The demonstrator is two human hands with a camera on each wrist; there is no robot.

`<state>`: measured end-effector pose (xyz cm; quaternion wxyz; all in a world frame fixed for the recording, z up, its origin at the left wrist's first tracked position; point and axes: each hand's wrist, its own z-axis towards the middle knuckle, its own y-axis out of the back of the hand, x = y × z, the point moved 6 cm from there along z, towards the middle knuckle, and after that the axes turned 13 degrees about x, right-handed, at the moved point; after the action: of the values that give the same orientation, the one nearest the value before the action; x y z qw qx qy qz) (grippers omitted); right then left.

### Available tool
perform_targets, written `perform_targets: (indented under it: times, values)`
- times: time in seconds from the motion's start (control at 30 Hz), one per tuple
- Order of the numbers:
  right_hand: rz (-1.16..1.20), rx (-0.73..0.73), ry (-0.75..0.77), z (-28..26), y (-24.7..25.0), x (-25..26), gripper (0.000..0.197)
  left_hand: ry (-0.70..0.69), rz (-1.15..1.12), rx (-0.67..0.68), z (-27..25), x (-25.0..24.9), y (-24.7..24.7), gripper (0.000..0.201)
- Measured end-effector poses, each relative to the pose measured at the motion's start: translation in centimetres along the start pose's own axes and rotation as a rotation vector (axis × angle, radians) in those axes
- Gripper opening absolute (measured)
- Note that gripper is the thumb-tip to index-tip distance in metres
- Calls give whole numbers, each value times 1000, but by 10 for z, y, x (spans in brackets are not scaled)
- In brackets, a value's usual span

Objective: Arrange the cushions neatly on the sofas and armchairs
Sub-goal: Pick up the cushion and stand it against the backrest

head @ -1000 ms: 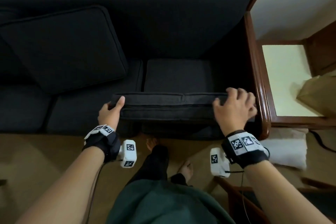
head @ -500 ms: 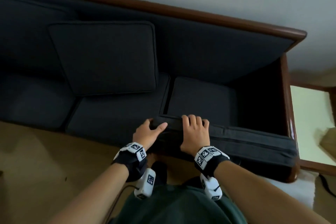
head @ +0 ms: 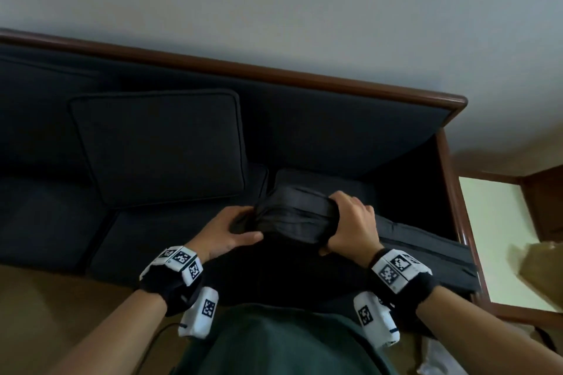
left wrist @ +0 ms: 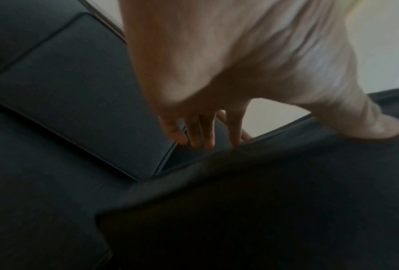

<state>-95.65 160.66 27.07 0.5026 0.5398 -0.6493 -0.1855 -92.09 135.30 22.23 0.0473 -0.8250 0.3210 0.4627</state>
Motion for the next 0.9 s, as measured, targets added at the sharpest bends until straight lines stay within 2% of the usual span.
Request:
perform_targets:
  times: [0.07, 0.1, 0.2, 0.27, 0.37, 0.47, 0.53, 0.6, 0.7, 0.8, 0.9]
  values:
    - [242, -62, 70, -7, 28, -5, 86, -61, -40, -136, -7, -4, 8, 108]
    - [376, -95, 114, -9, 38, -11, 86, -112, -19, -218, -13, -10, 13, 108]
    - [676, -116, 214, -7, 50, -32, 89, -260, 224, -499, -30, -41, 30, 102]
    - [702, -39, 199, 2, 41, -46, 93, -231, 379, -592, -29, -58, 30, 102]
    - [634, 84, 157, 11, 28, -63, 102, -49, 558, -531, -8, -59, 13, 115]
    - [576, 65, 117, 14, 46, -76, 109, -85, 676, -574, 14, -73, -3, 107]
    - [389, 38, 62, 14, 66, -80, 116, -87, 737, -573, 29, -93, -12, 103]
    - [90, 4, 24, 12, 82, -74, 113, -93, 810, -560, 45, -110, -24, 102]
    - [-309, -16, -22, 13, 76, -54, 109, -194, 877, -501, 67, -134, -50, 94]
    - [-334, -116, -63, 15, 66, -55, 106, -279, 927, -466, 73, -148, -68, 84]
    - [-233, -215, -47, 7, 72, -77, 102, -350, 918, -442, 67, -153, -53, 78]
